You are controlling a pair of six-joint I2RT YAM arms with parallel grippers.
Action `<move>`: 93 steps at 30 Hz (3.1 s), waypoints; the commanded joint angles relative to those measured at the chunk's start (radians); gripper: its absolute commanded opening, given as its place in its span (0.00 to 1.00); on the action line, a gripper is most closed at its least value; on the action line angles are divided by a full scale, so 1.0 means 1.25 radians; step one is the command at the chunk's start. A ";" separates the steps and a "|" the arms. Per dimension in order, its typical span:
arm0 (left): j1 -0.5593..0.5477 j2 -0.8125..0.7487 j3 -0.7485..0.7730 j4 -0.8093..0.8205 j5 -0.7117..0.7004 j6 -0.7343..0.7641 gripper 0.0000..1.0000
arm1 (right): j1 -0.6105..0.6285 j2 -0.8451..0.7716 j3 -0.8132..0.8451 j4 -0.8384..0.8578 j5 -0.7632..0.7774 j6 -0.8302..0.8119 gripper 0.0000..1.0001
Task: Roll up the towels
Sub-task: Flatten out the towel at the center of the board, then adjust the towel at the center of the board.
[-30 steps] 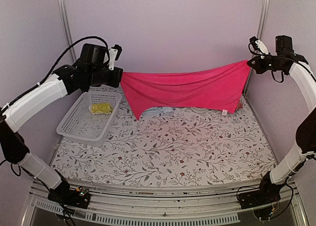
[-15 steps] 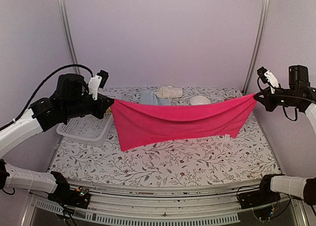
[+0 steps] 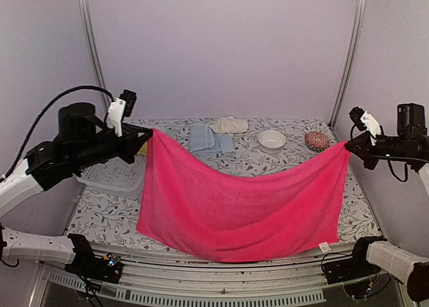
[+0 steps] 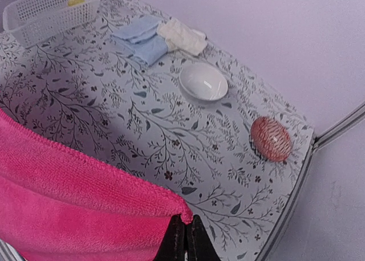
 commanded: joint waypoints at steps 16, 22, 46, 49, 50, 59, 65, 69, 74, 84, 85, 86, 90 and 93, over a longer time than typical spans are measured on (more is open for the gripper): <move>0.206 0.778 0.316 -0.054 0.027 -0.033 0.45 | -0.006 0.741 0.156 0.289 0.167 0.197 0.40; 0.198 0.654 0.185 -0.059 0.068 -0.069 0.48 | -0.006 0.587 0.028 0.201 0.111 0.148 0.42; 0.217 0.906 0.455 -0.118 0.041 0.003 0.49 | 0.040 0.674 -0.030 0.194 0.119 0.148 0.33; 0.241 0.975 0.527 -0.148 0.018 -0.006 0.49 | 0.039 0.738 0.001 0.202 0.151 0.158 0.30; 0.251 0.994 0.544 -0.161 0.026 -0.012 0.49 | 0.039 0.751 0.005 0.207 0.165 0.159 0.30; 0.271 1.067 0.630 -0.234 -0.023 -0.030 0.48 | 0.039 0.809 0.003 0.249 0.277 0.179 0.25; 0.280 1.048 0.620 -0.239 -0.026 -0.022 0.48 | 0.039 0.846 0.018 0.261 0.325 0.189 0.12; 0.286 1.037 0.603 -0.234 -0.014 -0.016 0.48 | 0.040 0.860 0.030 0.261 0.321 0.186 0.04; 0.290 1.042 0.596 -0.226 -0.024 -0.007 0.48 | 0.032 0.880 0.039 0.267 0.365 0.181 0.03; 0.296 1.076 0.630 -0.220 -0.060 0.004 0.48 | 0.011 0.959 0.191 0.253 0.417 0.156 0.03; 0.296 1.079 0.632 -0.220 -0.061 0.004 0.48 | 0.011 0.970 0.201 0.252 0.417 0.157 0.03; 0.296 1.082 0.635 -0.219 -0.058 0.004 0.48 | 0.011 0.979 0.210 0.250 0.416 0.157 0.03; 0.296 1.086 0.634 -0.209 -0.049 -0.002 0.48 | 0.011 1.001 0.222 0.256 0.415 0.161 0.03; 0.296 1.089 0.635 -0.205 -0.054 0.000 0.48 | 0.011 1.008 0.218 0.263 0.418 0.163 0.04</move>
